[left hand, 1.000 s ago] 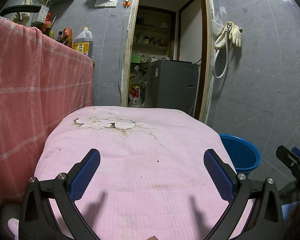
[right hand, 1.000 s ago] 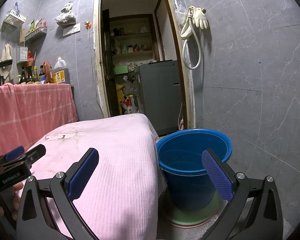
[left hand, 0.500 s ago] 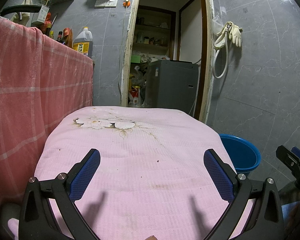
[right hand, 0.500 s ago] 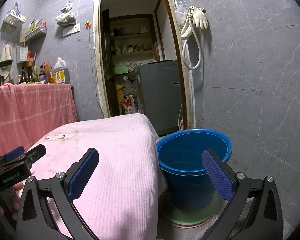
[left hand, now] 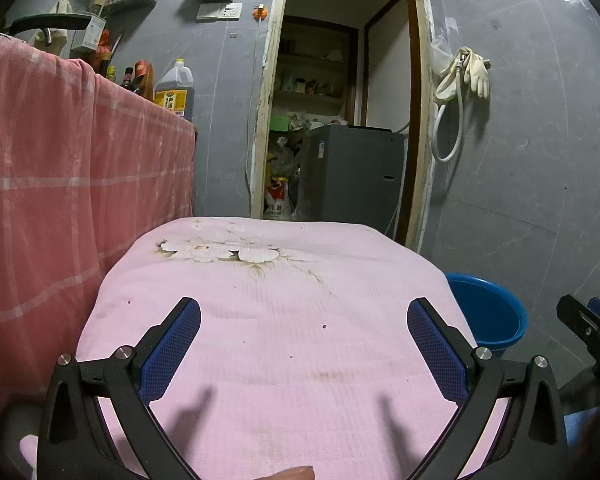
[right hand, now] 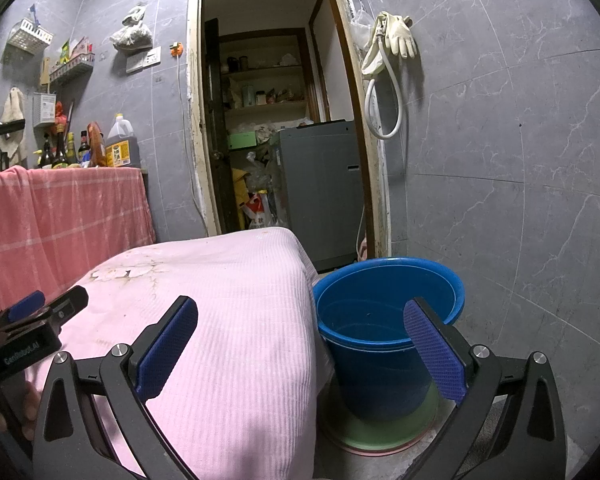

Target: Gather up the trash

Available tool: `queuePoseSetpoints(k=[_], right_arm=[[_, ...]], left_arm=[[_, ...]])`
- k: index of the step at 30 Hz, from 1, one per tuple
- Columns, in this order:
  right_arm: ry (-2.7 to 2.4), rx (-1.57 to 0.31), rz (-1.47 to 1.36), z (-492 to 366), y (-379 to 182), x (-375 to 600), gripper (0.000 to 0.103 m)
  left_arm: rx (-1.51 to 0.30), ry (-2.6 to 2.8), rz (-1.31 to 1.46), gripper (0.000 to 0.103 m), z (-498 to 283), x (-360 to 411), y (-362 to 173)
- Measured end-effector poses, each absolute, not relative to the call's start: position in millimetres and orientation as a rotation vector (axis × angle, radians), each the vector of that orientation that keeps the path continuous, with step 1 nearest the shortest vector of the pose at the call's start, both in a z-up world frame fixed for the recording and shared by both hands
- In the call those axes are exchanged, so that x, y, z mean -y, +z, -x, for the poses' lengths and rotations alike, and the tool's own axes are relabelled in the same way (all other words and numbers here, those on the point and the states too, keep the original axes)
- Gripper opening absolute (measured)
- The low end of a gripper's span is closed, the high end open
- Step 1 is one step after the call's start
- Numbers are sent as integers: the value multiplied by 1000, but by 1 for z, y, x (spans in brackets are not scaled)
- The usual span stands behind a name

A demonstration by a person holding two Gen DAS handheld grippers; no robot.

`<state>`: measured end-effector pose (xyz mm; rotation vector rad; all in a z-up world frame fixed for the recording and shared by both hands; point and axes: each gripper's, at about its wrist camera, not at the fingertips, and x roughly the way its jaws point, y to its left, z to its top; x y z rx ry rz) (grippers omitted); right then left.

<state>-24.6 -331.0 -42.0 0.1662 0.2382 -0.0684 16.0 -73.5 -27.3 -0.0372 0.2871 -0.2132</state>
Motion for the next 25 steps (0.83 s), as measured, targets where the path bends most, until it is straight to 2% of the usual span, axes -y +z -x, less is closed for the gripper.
queuePoseSetpoints(k=[25], right_arm=[[-68, -239, -167, 25, -42, 330, 103]], left_arm=[[-287, -204, 43, 101, -15, 73, -27]])
